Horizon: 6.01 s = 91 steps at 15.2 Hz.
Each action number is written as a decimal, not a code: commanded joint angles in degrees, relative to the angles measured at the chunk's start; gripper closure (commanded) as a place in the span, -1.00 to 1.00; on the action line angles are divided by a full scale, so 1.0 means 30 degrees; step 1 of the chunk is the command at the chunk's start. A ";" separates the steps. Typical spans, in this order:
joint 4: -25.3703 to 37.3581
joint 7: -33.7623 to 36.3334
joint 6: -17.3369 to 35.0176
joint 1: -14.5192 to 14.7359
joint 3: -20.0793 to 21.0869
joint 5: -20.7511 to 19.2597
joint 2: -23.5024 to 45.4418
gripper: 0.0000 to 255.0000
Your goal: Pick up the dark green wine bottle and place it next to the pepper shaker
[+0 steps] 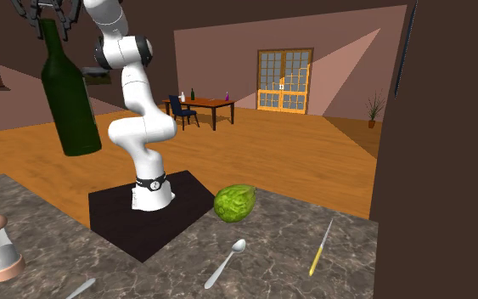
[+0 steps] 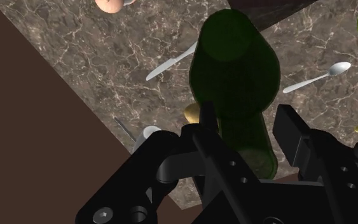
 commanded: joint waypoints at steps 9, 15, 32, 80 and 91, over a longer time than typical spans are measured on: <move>0.4316 -0.5359 -0.2131 0.0348 -0.4110 -0.2318 0.0902 1.00; 0.8379 -0.9311 -0.3190 0.1569 -0.7990 -0.3310 0.2696 1.00; 0.4001 -1.0119 -0.0462 0.0591 -0.8712 -0.4646 0.0185 1.00; -1.2344 -0.7524 0.8866 -0.3068 -1.0609 -0.8738 -0.7173 1.00; -1.4738 -0.7245 1.0943 -0.3527 -1.2275 -1.0237 -0.7735 1.00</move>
